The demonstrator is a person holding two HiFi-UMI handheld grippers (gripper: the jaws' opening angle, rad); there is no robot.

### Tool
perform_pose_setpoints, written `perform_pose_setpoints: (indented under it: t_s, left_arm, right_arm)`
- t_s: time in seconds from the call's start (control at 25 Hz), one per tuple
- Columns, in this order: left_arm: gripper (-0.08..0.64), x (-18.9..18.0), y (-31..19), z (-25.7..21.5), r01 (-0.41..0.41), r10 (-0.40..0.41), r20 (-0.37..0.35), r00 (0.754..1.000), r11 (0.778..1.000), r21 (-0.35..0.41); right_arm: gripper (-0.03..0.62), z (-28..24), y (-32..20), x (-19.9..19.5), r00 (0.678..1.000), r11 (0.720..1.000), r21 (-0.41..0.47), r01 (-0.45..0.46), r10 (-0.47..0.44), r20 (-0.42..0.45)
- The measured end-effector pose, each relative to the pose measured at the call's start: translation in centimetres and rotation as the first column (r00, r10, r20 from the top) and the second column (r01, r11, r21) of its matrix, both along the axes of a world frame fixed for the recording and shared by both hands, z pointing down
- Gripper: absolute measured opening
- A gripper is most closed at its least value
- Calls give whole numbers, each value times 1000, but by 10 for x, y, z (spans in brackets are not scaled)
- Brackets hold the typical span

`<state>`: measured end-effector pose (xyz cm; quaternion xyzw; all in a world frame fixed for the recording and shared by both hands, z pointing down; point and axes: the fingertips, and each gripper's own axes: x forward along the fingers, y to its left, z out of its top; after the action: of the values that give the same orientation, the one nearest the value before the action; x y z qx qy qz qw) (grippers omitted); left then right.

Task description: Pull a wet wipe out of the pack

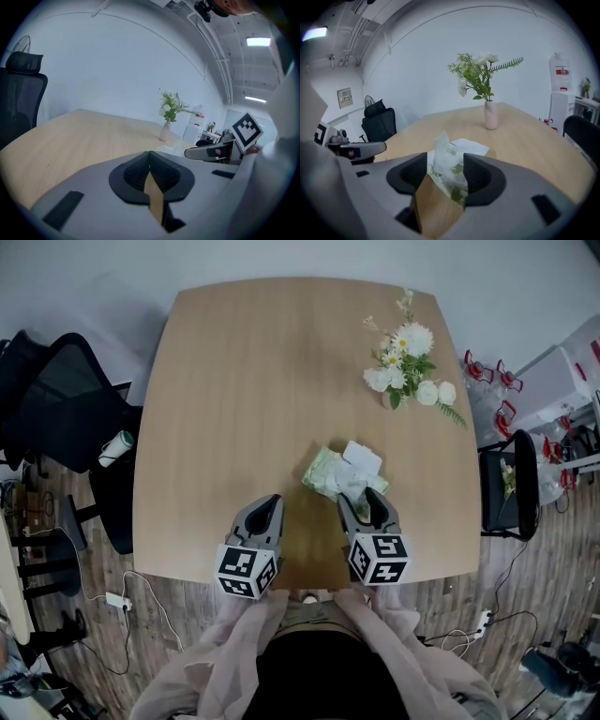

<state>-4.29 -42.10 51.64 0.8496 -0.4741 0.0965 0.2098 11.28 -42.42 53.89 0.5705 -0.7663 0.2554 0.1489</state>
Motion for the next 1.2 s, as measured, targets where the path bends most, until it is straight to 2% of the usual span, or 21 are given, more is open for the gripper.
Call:
perform_pose_setpoints:
  t_s: [0.2, 0.32, 0.4, 0.48, 0.56, 1.2]
  left_arm:
    - [11, -5, -7, 4, 9, -9, -4, 1000, 1000, -7]
    - [11, -9, -12, 6, 12, -12, -5, 1000, 1000, -2]
    - [11, -10, -13, 7, 12, -12, -9, 1000, 1000, 0]
    - [11, -10, -14, 9, 10, -10, -13, 1000, 1000, 2]
    - [11, -8, -13, 10, 6, -6, -16, 1000, 1000, 2]
    - [11, -9, 4, 2, 1, -1, -21, 1000, 1000, 20]
  right_arm:
    - [228, 7, -10, -2, 999, 1000, -20, 15, -16, -38]
    - [182, 10, -14, 0, 997, 1000, -23, 17, -18, -81]
    - [129, 9, -15, 1, 994, 1000, -17, 13, -15, -109]
    - [69, 10, -14, 2, 993, 1000, -19, 6, -8, -120]
    - [45, 11, -12, 3, 993, 1000, -22, -2, 0, -121]
    - [25, 6, 5, 1, 994, 1000, -10, -17, 16, -110]
